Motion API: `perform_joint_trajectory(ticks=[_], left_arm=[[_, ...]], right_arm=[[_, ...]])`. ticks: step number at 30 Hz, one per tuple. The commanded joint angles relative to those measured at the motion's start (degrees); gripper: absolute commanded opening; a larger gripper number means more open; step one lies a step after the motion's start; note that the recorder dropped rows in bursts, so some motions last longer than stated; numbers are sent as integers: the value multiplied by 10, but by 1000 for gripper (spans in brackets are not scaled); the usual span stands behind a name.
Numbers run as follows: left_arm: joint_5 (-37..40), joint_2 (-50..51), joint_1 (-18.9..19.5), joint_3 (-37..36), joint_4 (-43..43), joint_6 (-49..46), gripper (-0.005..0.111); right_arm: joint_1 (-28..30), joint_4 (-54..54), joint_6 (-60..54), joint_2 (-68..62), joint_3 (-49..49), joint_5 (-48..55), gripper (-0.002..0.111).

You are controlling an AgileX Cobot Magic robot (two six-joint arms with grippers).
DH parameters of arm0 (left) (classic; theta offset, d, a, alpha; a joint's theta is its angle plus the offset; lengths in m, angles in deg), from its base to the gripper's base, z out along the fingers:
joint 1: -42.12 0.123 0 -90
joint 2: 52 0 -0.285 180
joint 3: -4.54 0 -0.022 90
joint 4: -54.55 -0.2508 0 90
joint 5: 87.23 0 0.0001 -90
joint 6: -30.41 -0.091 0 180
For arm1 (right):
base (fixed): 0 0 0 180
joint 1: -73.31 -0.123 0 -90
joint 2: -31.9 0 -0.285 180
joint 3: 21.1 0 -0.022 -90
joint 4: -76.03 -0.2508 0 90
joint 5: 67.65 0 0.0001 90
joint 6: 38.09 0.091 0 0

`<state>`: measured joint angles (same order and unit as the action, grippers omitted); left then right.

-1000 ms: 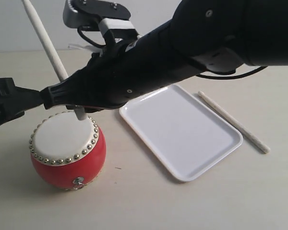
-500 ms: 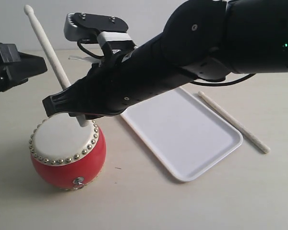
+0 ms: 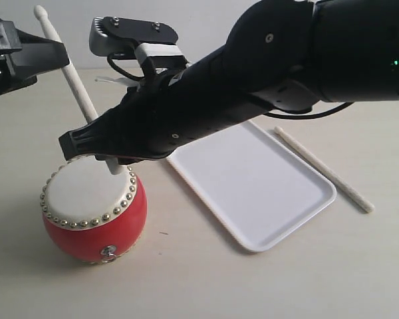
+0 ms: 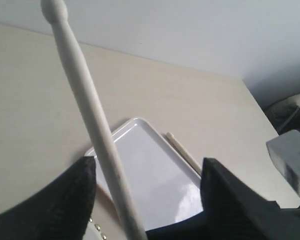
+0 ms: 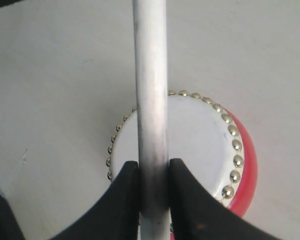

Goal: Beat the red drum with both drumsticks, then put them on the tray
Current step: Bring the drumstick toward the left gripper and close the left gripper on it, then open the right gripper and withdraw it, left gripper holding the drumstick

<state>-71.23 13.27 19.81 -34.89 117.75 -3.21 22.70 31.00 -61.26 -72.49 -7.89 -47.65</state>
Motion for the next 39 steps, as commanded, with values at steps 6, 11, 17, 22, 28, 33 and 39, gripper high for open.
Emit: perform_joint_trajectory(ticks=[6, 11, 17, 22, 28, 33, 39], left_arm=[[18, 49, -3, 9, 2, -5, 60], [17, 80, -3, 11, 38, -19, 60], [49, 91, -3, 15, 71, -23, 60], [52, 115, -3, 15, 128, -38, 60], [61, 115, -3, 15, 128, -40, 60], [53, 115, -3, 15, 128, -36, 60], [65, 115, 23, 15, 128, -34, 60]], right_arm=[[55, -2, 0, -2, -3, 45, 0], [57, -35, -5, -16, -3, 93, 0], [57, -157, -37, -35, -3, 63, 0], [57, -235, -87, -43, -3, 68, 0], [57, -234, -93, -43, -3, 52, 0], [57, -234, -100, -42, -3, 64, 0], [57, -214, -102, -35, -3, 71, 0]])
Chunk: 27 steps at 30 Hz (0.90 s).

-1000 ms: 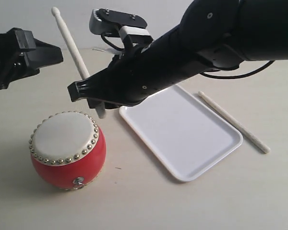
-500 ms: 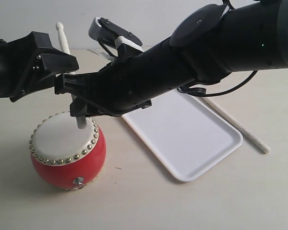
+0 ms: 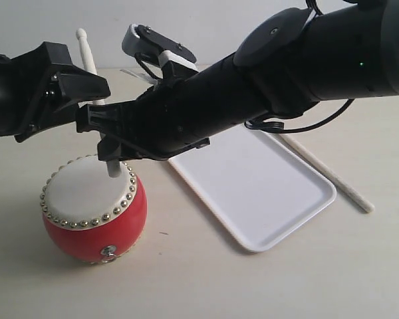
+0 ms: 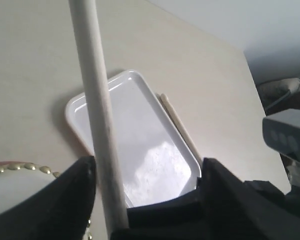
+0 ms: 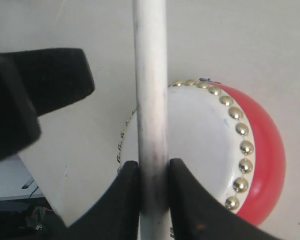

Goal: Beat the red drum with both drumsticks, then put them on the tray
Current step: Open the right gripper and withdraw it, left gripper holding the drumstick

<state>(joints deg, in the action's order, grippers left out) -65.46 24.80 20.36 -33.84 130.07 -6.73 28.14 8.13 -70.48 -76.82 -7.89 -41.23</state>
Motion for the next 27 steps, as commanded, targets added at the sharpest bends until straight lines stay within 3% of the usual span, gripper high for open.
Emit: perform_joint_trajectory(ticks=[1, 12, 27], left_arm=[[10, 0, 24, 4, 4, 1, 60], [90, 53, 23, 4, 44, -3, 60], [92, 63, 23, 4, 79, -34, 59]], right_arm=[[3, 20, -9, 14, -3, 9, 0], [2, -13, -36, 23, -3, 24, 0], [2, -20, -70, 23, -3, 34, 0]])
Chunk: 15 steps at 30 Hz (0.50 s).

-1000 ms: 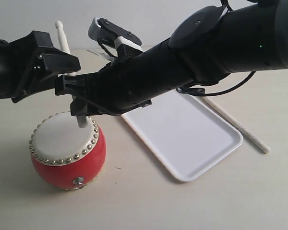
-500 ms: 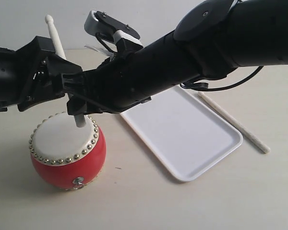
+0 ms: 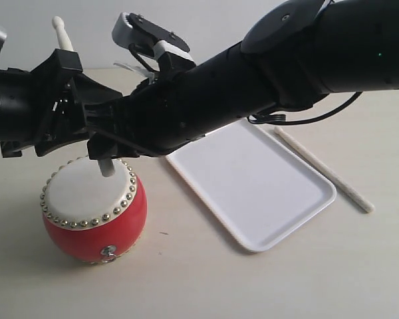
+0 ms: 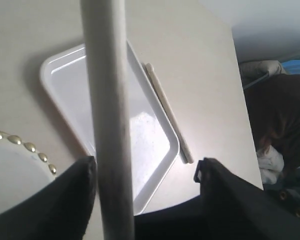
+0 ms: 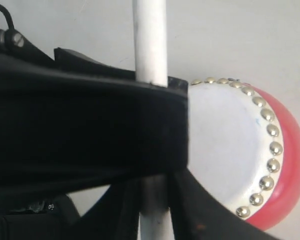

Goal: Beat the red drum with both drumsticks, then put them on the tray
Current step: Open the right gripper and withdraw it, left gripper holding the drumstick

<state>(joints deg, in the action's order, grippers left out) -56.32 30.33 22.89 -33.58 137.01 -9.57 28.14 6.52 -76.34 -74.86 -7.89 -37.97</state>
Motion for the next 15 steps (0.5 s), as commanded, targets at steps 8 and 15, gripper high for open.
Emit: perform_joint_trajectory(ticks=[8, 15], left_arm=[[17, 43, -2, 2, 36, -6, 35], [7, 43, -2, 2, 49, -13, 4]], right_arm=[[2, -4, -17, 3, -3, 3, 0], [2, -4, -17, 3, -3, 4, 0]])
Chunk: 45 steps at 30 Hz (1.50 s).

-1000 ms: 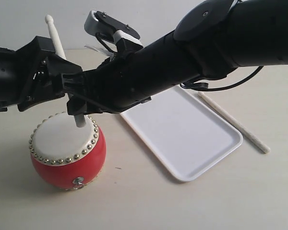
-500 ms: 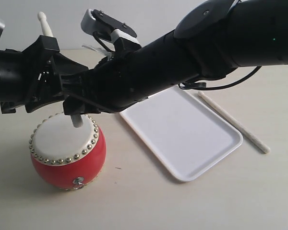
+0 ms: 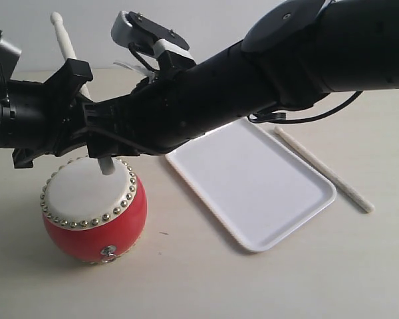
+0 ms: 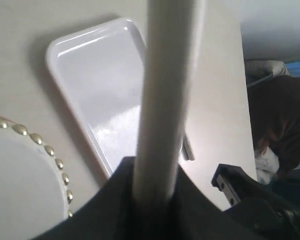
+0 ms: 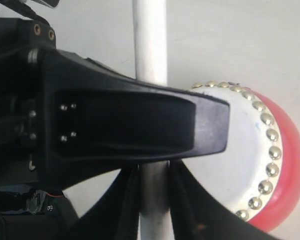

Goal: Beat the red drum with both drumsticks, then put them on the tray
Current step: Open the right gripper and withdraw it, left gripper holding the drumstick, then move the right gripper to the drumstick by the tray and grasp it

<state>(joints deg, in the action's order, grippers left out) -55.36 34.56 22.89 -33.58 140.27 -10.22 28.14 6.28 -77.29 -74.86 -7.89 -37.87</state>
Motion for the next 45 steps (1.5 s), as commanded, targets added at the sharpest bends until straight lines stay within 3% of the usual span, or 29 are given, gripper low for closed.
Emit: perform_joint_trajectory(ticks=[1, 6, 13, 17, 23, 28, 33, 36, 38, 40, 45], left_arm=[[-5, 1, -2, 2, 16, -7, 0], [-8, 1, -2, 2, 18, -9, 0], [-10, 1, -2, 2, 23, -20, 0], [-11, 1, 6, 2, 28, -26, 0], [4, 1, 48, 2, 21, -38, 0], [47, -1, 103, 2, -20, -39, 0], [65, -5, 131, 2, -64, -39, 0], [70, -11, 131, 2, -76, -50, 0], [74, -17, 131, 2, -76, -65, 0], [74, -27, 131, 2, -86, -71, 0], [76, -51, 131, -14, -97, -71, 0]], right_arm=[[2, -2, -8, 3, -3, 4, 0], [2, -2, -8, 3, -3, 8, 4], [2, -2, -3, 7, -3, 32, 44], [2, 2, 0, 24, -3, 40, 54], [2, 78, 50, 68, -3, 72, 54], [3, 266, 159, 139, -3, 113, 44], [15, 681, 414, 230, -3, 125, 28], [78, 886, 528, 229, -3, 167, 28], [135, 918, 523, 209, -3, 191, 28], [196, 881, 476, 172, -3, 212, 28], [272, 817, 363, 67, -3, 221, 28]])
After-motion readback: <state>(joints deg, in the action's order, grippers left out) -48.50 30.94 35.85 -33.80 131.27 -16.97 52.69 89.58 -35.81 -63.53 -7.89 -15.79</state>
